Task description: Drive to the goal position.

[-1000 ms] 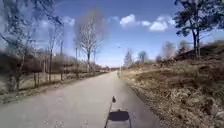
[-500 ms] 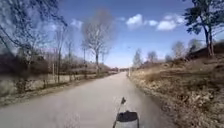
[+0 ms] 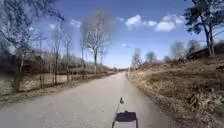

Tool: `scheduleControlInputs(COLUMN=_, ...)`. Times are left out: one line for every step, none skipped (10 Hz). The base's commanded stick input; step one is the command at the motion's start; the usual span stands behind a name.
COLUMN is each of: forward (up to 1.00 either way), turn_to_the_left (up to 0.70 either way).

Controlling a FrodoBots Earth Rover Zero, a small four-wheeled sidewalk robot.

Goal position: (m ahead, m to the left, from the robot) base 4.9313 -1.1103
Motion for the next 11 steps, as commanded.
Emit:
scheduleControlInputs(forward=0.85, turn_to_the_left=0.0)
scheduleControlInputs(forward=0.85, turn_to_the_left=0.0)
scheduleControlInputs(forward=0.85, turn_to_the_left=0.0)
scheduleControlInputs(forward=0.85, turn_to_the_left=-0.15)
scheduleControlInputs(forward=0.85, turn_to_the_left=-0.2)
scheduleControlInputs(forward=0.85, turn_to_the_left=0.0)
scheduleControlInputs(forward=0.85, turn_to_the_left=0.0)
scheduleControlInputs(forward=0.85, turn_to_the_left=0.0)
scheduleControlInputs(forward=0.85, turn_to_the_left=0.0)
scheduleControlInputs(forward=0.85, turn_to_the_left=0.0)
scheduleControlInputs(forward=0.85, turn_to_the_left=0.0)
